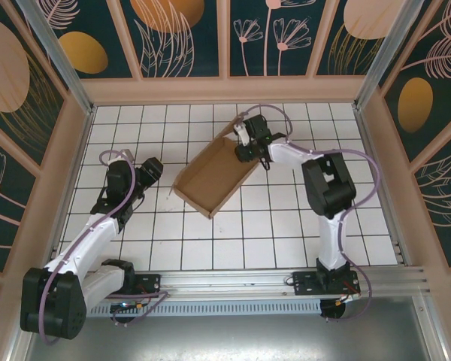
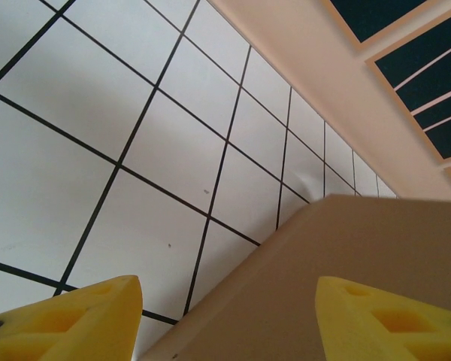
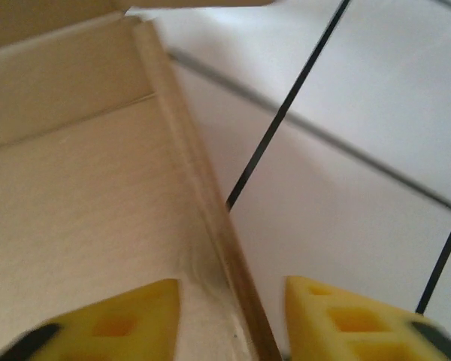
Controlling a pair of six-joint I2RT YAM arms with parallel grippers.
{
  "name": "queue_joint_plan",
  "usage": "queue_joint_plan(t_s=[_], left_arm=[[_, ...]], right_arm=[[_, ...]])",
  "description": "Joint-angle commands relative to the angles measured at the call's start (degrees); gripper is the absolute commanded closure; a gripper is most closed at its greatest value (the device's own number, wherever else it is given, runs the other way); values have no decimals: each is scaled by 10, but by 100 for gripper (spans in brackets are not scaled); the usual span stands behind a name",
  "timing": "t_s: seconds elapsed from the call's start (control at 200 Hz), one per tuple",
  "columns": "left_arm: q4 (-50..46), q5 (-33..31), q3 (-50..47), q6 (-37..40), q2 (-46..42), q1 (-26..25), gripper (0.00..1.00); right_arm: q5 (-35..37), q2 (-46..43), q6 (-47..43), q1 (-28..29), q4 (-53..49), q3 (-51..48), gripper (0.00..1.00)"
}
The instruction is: Fold the paper box
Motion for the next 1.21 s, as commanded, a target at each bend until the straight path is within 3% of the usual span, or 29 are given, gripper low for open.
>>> queue_joint_plan(t_s=[0.0, 0.055, 0.14, 0.42, 0.636, 0.811, 1.201], left_arm=[[16, 19, 20, 10, 8, 0, 38], [18, 26, 19, 10, 13, 0, 38], [17, 29, 19, 11, 17, 0, 38], [-10, 19, 22, 13, -3, 0, 37], [-19, 14, 29, 16, -6, 0, 38], [-18, 15, 33, 18, -4, 0, 38], [-12, 9, 39, 27, 0, 0, 38]], right_arm=[[-32, -64, 12, -3, 5, -39, 42], [-26, -65, 17, -7, 6, -30, 33], [-22, -46, 24, -10, -1, -6, 30], [15, 45, 20, -4, -6, 66, 32], [25, 94, 9, 1, -33, 110, 51], [110, 85, -9, 22, -17, 81, 67], [270, 76, -1, 45, -22, 45, 85]])
